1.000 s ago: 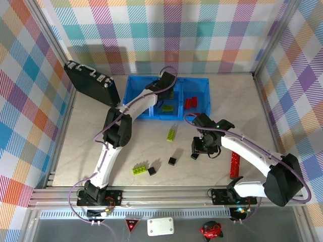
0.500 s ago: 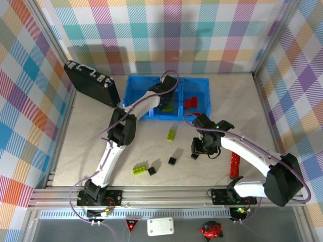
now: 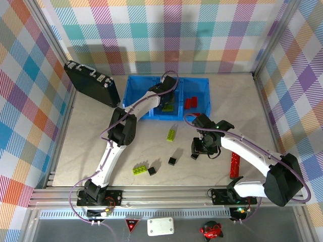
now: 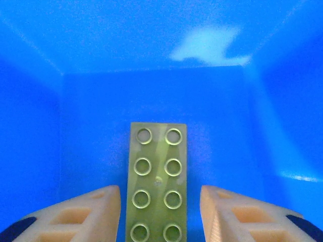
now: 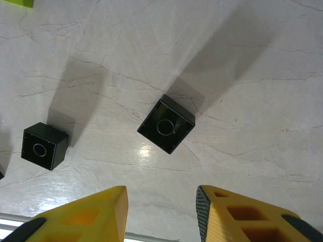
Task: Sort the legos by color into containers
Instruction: Place the lego in the container.
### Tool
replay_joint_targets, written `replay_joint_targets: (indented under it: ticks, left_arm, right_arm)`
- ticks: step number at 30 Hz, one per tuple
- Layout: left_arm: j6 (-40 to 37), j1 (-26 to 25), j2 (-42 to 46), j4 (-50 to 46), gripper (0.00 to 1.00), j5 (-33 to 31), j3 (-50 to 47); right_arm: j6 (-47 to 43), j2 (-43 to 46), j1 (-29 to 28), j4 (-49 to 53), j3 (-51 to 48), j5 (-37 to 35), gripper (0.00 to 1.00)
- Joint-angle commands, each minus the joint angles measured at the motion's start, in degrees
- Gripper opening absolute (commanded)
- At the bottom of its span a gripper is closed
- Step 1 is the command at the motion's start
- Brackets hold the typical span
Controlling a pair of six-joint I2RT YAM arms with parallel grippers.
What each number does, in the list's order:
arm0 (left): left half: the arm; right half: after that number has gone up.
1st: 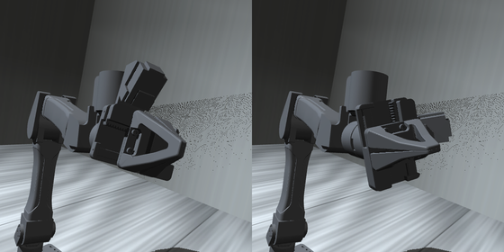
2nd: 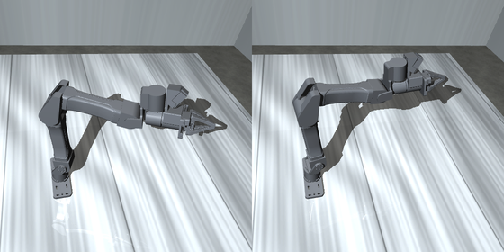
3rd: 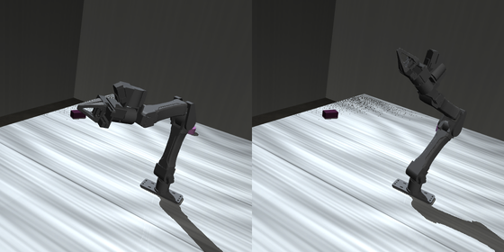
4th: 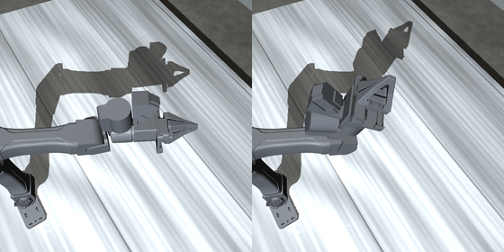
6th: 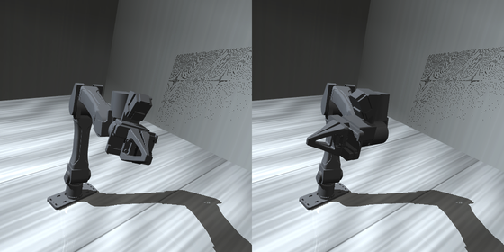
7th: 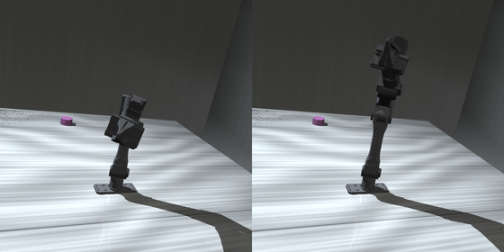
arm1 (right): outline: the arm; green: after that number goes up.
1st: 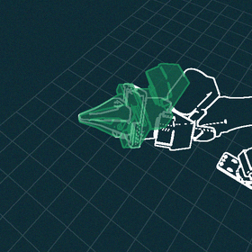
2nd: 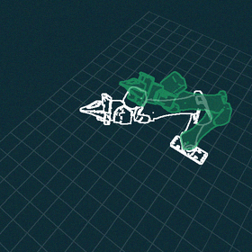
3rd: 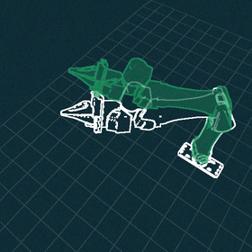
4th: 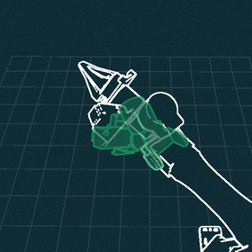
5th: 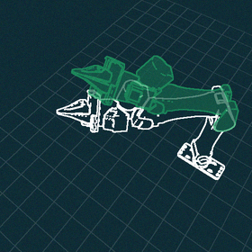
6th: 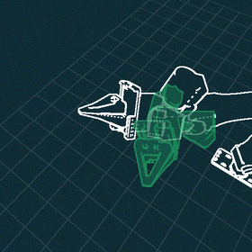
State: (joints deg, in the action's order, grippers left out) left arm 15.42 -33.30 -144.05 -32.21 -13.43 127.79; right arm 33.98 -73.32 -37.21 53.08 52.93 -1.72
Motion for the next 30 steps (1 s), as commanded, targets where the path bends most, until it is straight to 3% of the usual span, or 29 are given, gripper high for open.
replay_joint_targets:
  ticks: [1, 17, 30]
  left_arm:
    - [1.27, -0.01, 4.64, -2.74, 0.45, 3.55, 0.17]
    - [5.99, -0.27, 19.22, -3.39, 0.45, 11.49, -16.56]
    - [6.27, -0.36, 35.95, -3.48, 0.45, 12.87, -35.45]
  right_arm:
    - [-0.50, -1.05, -0.32, 0.44, 1.76, -0.96, 0.43]
    - [-1.36, -7.83, -0.32, -2.02, 4.48, -1.18, 0.43]
    - [0.47, -10.87, -0.28, -3.66, 3.62, -0.13, 0.44]
